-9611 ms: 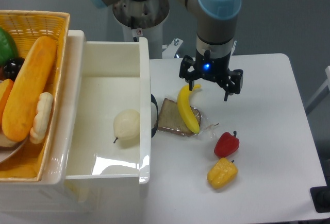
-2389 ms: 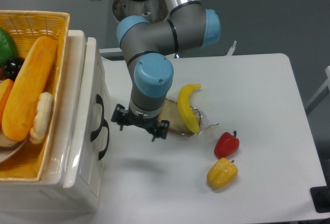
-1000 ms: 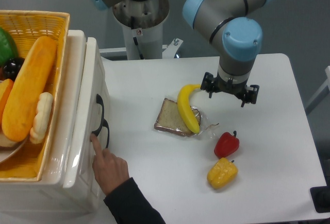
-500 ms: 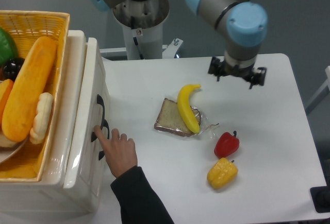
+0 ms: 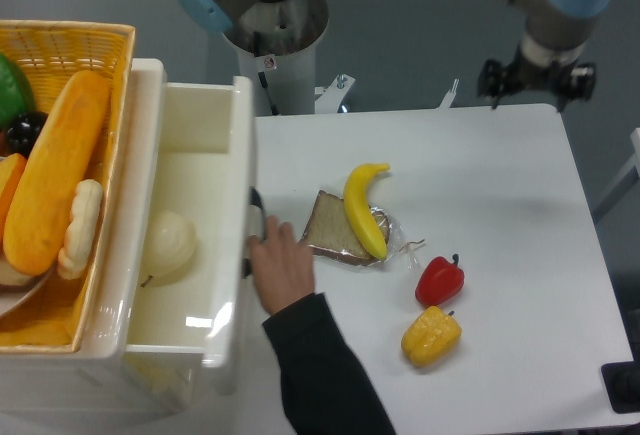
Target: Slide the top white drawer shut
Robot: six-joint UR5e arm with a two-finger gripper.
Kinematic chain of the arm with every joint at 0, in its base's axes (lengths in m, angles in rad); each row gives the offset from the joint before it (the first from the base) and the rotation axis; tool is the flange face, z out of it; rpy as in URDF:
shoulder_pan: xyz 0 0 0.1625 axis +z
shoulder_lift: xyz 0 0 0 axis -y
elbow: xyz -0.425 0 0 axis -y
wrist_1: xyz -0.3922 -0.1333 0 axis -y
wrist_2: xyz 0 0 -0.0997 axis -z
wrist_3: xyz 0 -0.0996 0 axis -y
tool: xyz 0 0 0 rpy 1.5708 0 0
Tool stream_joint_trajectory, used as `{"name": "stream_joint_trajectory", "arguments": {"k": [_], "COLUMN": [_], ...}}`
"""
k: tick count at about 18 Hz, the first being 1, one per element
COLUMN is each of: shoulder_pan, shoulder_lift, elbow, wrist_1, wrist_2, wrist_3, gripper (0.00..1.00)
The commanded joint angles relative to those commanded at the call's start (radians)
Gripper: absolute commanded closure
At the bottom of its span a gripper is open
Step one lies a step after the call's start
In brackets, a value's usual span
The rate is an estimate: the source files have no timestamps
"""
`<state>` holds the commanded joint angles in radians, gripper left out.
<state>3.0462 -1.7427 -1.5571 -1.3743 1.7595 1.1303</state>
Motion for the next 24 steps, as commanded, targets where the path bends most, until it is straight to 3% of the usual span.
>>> {"name": "stream_joint_trajectory", "arguments": {"k": [10, 15, 21, 24], "shoulder_pan": [0.245, 0.350, 0.525, 0.565], "shoulder_lift": [0.112, 0.138, 0.158, 0.158], "elbow": [0.002, -0.006, -0.038, -0.038], "wrist_1": [-0.098, -0.141, -0.144, -0.144], "wrist_2": [-0.020, -0.045, -0.045, -0.041], "wrist_3": [0.320, 0.469, 0.686, 0.729], "gripper": [0.00, 0.00, 0.00, 0.00]}}
